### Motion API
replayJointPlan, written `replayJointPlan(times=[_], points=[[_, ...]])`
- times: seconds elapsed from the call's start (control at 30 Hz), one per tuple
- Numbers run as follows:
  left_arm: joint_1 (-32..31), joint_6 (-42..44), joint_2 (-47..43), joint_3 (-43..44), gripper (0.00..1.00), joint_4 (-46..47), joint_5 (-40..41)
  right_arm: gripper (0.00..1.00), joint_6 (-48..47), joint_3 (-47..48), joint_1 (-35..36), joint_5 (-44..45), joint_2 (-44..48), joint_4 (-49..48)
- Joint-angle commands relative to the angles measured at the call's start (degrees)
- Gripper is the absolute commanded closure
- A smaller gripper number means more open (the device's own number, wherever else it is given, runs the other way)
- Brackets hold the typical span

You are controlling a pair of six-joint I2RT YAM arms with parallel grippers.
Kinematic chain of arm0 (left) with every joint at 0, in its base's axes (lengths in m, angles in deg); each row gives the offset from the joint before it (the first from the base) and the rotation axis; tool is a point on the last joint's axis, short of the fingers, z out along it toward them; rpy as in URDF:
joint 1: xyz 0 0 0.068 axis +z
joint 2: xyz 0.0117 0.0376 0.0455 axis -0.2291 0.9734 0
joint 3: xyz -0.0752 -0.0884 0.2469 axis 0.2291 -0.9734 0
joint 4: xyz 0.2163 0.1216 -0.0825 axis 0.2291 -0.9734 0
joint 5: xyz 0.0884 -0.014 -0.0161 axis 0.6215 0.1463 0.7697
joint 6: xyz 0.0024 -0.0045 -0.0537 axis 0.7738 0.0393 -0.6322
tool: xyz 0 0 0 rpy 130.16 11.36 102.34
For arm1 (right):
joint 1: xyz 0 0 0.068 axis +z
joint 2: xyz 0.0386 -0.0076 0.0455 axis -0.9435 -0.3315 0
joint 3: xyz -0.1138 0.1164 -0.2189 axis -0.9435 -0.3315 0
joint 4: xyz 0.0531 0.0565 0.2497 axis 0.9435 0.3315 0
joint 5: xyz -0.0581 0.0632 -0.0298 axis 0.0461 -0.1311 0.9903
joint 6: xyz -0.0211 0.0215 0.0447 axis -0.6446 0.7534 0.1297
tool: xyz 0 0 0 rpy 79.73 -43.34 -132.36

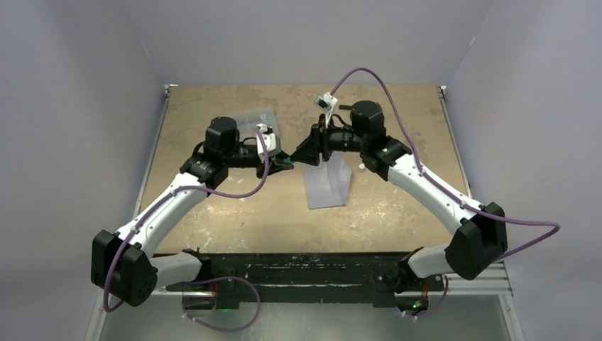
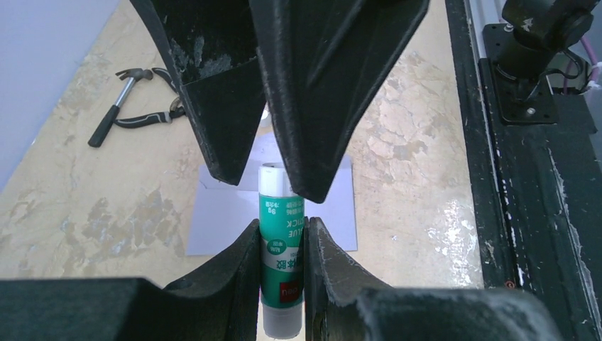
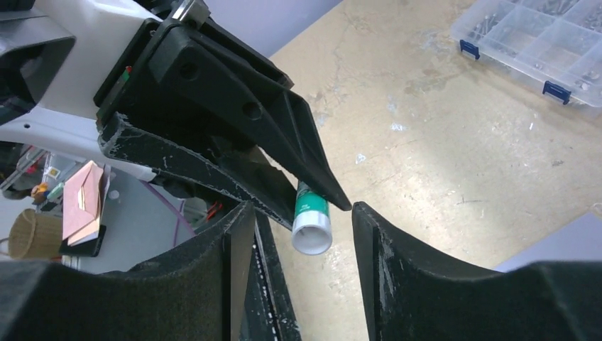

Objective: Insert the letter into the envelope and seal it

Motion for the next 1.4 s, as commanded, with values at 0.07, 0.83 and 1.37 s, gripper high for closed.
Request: replayJointPlan(times=[0.07, 0.83, 1.37], points=[[0.3, -0.4, -0.2, 1.7, 1.00, 3.0, 1.7, 0.46, -0.1, 1.7, 0.2, -0.3, 0.8, 1.3], [-2.4, 20.0, -5.2, -5.4, 1.00, 15.6, 19.8, 1.00, 59.7, 3.5, 0.3, 16.7, -7.8, -5.4], [-2.8, -24.6, -5.7, -6.2, 1.00, 9.3, 16.0, 0.12, 20.8, -5.2, -2.0, 14.6, 5.2, -10.4]])
